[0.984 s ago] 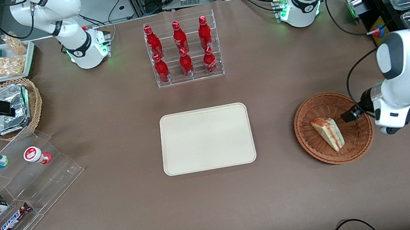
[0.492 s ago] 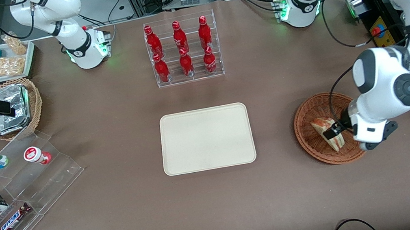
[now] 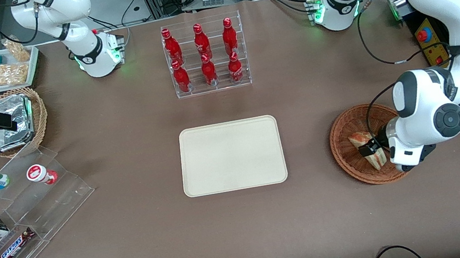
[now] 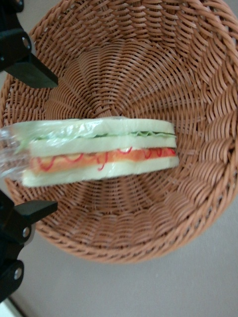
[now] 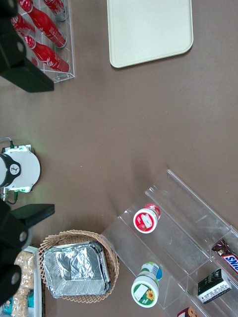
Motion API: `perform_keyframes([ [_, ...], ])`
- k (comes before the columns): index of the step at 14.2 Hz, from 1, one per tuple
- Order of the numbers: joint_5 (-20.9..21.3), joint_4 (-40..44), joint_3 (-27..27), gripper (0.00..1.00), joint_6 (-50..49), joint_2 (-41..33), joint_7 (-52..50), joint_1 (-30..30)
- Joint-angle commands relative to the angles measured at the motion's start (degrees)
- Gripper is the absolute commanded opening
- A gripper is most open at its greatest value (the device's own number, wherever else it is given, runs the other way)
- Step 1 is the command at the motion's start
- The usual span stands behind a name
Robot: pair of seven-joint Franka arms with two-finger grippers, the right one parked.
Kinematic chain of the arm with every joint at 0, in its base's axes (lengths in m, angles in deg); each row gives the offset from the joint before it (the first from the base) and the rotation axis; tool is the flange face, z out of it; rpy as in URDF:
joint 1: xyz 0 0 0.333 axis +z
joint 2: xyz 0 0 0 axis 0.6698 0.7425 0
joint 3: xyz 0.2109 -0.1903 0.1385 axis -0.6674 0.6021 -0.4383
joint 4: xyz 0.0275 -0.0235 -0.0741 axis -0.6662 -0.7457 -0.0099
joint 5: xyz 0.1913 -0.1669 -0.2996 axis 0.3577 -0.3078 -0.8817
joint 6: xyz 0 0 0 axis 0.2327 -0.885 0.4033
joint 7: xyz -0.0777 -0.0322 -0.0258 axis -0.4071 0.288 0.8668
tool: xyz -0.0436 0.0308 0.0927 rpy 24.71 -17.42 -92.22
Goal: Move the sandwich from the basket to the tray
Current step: 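Close the left gripper on the sandwich and lift it, then carry the held sandwich with the left gripper over the cream tray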
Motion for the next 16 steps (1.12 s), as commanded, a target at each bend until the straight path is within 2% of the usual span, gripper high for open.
perform_keyframes([
  [1,0.3,1.0,0.1,1.00,-1.0,1.5,0.3,0.3],
  [7,0.4,1.1,0.2,1.00,-1.0,4.0,0.2,0.6],
  [9,0.4,1.0,0.2,0.84,-1.0,4.2,-0.2,0.5],
  [11,0.4,1.0,0.1,0.45,-1.6,3.8,-0.4,0.6],
  [12,0.4,1.1,0.2,0.29,-2.5,3.6,-0.3,0.5],
  [13,0.3,1.4,0.2,0.18,-3.7,3.6,-0.2,0.5],
  [16,0.5,3.0,0.4,0.13,-4.6,2.3,0.0,0.0],
])
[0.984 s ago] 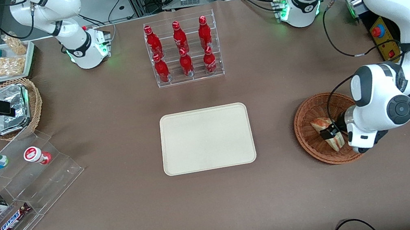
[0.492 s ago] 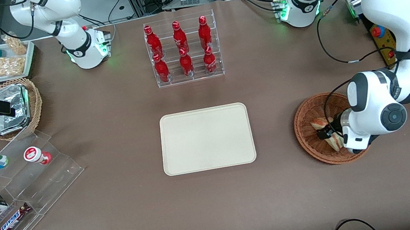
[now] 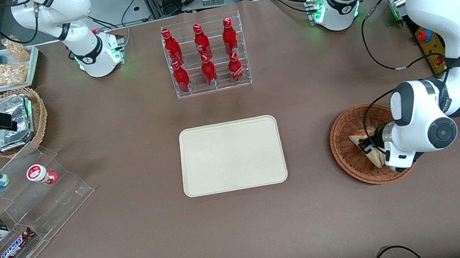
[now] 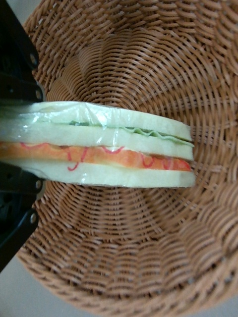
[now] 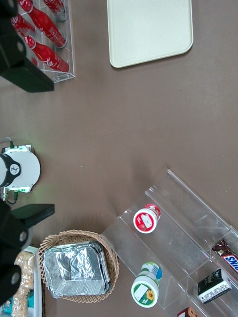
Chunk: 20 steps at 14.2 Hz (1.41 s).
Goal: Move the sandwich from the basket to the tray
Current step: 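Carry the held sandwich with the left gripper over the cream tray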
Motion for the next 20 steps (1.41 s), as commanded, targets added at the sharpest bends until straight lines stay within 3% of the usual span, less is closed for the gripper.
perform_keyframes([
  [1,0.5,1.5,0.2,0.12,-3.0,-2.2,0.3,-0.5],
  [6,0.6,2.1,0.3,0.07,-3.9,-4.3,1.4,-5.7],
  [9,-0.1,4.9,0.9,0.08,-3.8,-4.2,7.4,-12.5],
  [14,-0.3,9.5,0.9,0.11,0.2,2.9,7.0,-26.0],
  [15,-0.4,10.2,0.9,0.11,1.8,4.0,6.1,-26.9],
  [16,-0.3,11.5,0.9,0.19,3.1,5.4,4.8,-29.0],
  [20,-0.1,19.0,0.9,0.19,3.8,11.3,-1.1,-33.7],
])
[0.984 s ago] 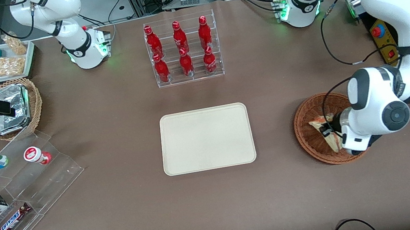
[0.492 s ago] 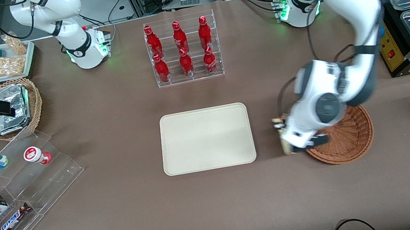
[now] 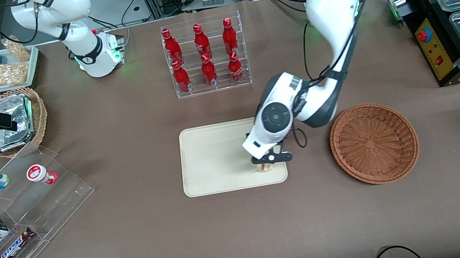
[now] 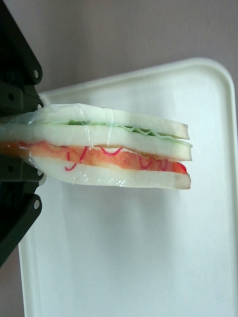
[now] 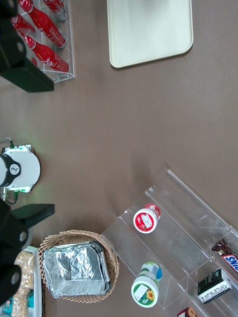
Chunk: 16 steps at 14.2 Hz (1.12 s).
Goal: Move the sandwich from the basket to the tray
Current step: 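Carry the held sandwich with the left gripper over the cream tray, then lower the sandwich onto the tray and open the left gripper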
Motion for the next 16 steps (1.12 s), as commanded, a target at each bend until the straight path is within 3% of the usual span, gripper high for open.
perform_keyframes([
  [1,0.1,7.6,-0.8,0.19,-0.7,4.9,-5.2,-3.1],
  [4,0.6,16.0,-1.2,0.19,-2.4,10.8,-16.6,-6.5],
  [7,2.4,16.7,-1.4,0.19,-2.3,11.6,-20.4,-8.4],
  [10,6.0,18.5,-1.2,0.19,-2.7,12.9,-21.5,-8.9],
  [16,7.1,18.2,-1.2,0.28,-4.7,13.1,-21.0,-10.3],
])
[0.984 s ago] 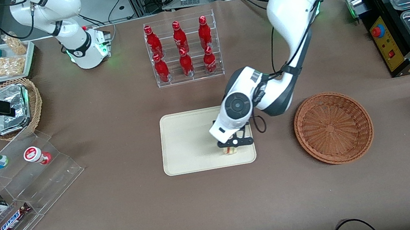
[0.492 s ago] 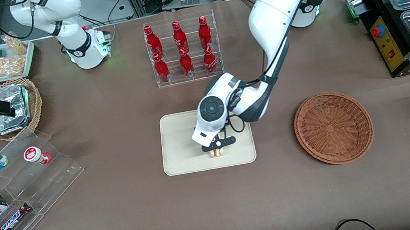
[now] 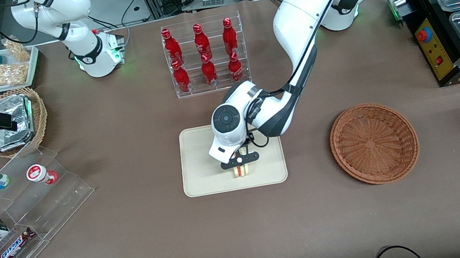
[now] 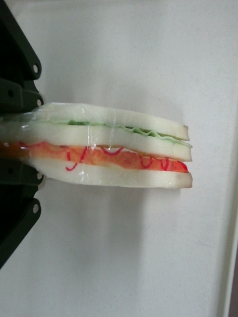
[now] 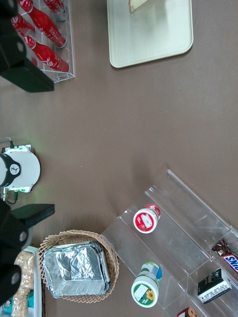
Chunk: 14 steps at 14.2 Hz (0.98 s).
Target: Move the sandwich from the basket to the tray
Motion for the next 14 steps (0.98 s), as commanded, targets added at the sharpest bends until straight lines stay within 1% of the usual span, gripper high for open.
perform_keyframes([
  [1,1.1,2.1,-0.8,0.30,-2.3,1.2,-0.9,-2.0],
  [2,1.1,2.1,-0.8,0.38,-2.3,1.2,-0.9,-2.1],
  [3,1.1,2.0,-0.7,0.53,-2.3,1.2,-0.9,-2.2],
  [4,1.1,2.1,-0.7,0.86,-2.1,1.2,-0.9,-2.3],
  [5,1.2,2.2,-0.8,1.00,-1.9,1.0,-0.9,-2.4],
  [8,1.1,2.4,-1.0,1.00,-2.0,-0.9,-1.0,-1.3],
  [10,1.0,2.5,-1.0,1.00,-2.1,-2.8,-1.0,0.8],
  [12,1.2,2.4,-1.1,1.00,-2.4,-6.0,-0.9,2.3],
  [14,1.2,1.9,-1.0,1.00,-5.2,-10.5,1.7,6.5],
])
